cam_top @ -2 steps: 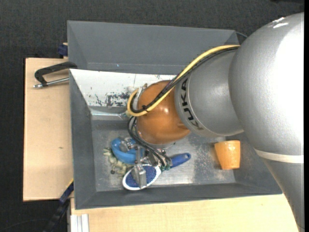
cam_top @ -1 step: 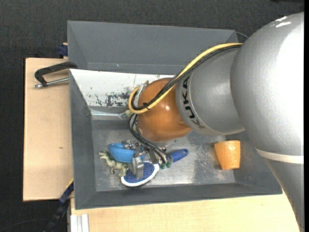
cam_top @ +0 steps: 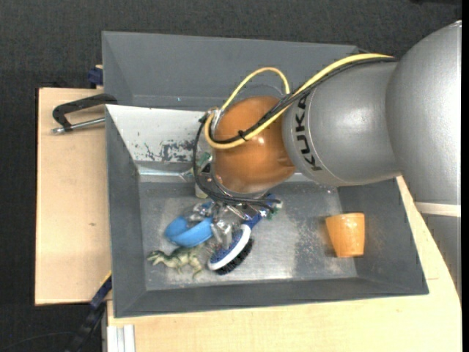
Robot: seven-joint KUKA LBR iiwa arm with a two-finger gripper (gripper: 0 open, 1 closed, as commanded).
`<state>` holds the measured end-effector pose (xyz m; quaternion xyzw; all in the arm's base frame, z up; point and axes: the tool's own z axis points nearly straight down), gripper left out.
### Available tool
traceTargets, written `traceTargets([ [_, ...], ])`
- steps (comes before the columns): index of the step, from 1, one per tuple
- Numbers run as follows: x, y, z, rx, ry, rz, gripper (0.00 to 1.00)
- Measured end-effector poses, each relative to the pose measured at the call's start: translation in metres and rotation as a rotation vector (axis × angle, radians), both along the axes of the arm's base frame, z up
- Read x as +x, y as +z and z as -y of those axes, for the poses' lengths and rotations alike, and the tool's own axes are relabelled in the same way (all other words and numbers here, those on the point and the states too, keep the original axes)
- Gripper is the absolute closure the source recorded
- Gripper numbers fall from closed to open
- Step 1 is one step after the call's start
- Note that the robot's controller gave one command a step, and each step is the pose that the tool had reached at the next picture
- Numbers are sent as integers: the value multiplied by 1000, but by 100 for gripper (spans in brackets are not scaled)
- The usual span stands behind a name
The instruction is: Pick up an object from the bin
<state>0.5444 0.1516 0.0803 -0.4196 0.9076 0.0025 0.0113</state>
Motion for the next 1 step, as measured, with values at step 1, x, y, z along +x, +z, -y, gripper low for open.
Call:
traceTargets([
  [1,-18,199,1,-11,133,-2,100],
])
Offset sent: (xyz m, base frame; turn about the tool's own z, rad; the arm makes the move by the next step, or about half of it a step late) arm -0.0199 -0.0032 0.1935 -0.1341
